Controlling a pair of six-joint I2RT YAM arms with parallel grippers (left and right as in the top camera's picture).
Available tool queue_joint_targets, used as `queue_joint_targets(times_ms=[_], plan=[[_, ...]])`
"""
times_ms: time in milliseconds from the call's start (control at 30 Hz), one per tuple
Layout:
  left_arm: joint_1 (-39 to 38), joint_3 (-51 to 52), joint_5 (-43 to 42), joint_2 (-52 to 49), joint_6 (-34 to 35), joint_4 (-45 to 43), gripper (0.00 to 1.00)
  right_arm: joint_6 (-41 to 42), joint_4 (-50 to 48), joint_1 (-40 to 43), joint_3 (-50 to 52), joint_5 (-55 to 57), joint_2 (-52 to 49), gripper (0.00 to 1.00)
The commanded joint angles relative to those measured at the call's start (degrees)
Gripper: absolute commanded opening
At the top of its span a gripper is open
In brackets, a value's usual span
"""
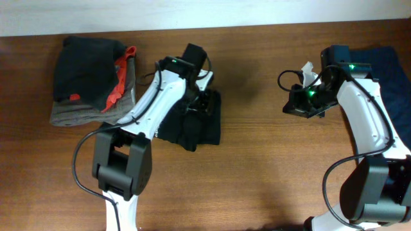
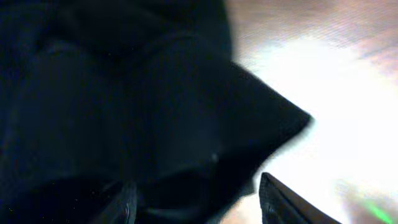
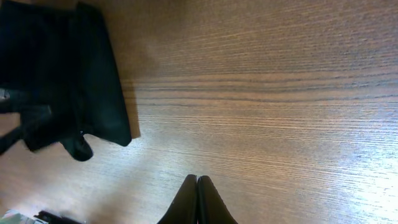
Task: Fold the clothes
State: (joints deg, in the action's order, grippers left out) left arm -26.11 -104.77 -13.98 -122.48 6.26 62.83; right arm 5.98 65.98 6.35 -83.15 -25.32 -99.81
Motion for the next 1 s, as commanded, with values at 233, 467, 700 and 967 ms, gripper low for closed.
queue_joint_targets(times_ms=[233, 467, 700, 967], plan=[[4.5, -18.4, -0.6, 0.1, -0.3, 14.1, 0.41, -7.4, 0.3, -0.4, -0.5, -4.2, 0.7, 0.04], [12.4, -14.3, 7.4, -0.5, -0.3, 18.7, 0.12, -13.4, -8.3, -13.3, -0.5, -19.5, 0.6, 0.04], [15.0, 1.8, 1.0, -0.7, -2.1, 8.0, 0.08, 1.7, -31.1, -32.3, -0.5, -10.6, -5.6, 0.04], [15.0, 8.3, 0.2, -0.7, -2.0, 2.4, 0.05, 20.3, -25.8, -30.7, -0.5, -1.8, -19.3, 0.04]])
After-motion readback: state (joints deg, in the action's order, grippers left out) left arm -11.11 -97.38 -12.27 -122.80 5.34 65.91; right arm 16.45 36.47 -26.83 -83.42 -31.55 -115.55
